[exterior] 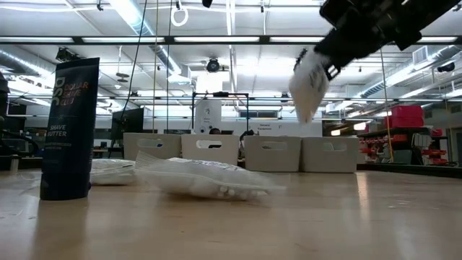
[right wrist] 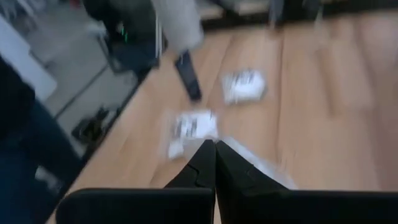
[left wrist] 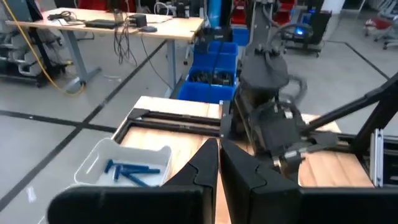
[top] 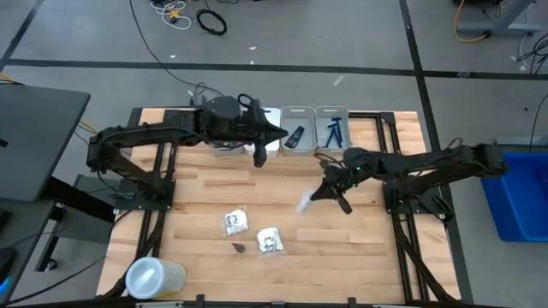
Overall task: Pick & Place Travel size toiletries
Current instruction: Put the white cotton pack into the white bin
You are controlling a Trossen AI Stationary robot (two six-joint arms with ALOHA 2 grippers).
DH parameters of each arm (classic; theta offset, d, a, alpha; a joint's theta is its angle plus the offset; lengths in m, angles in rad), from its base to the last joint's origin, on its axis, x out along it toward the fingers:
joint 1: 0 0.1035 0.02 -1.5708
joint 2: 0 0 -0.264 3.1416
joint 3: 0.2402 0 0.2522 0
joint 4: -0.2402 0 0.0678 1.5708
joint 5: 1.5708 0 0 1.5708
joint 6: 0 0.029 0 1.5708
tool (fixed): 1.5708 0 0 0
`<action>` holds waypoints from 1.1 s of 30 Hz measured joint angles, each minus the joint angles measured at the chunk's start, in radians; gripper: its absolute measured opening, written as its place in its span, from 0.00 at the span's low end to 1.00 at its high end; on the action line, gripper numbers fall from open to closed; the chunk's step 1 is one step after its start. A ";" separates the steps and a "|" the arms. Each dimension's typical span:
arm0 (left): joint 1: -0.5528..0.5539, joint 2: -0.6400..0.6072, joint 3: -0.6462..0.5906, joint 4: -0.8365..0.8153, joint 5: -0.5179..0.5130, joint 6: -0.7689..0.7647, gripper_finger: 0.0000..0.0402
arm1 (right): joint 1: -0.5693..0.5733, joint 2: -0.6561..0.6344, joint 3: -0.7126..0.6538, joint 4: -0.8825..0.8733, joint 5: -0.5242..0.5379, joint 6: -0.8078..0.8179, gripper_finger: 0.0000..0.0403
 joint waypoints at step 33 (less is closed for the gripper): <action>0.000 -0.113 0.000 -0.016 -0.092 0.233 0.06 | -0.247 -0.047 0.000 0.471 0.192 0.793 0.00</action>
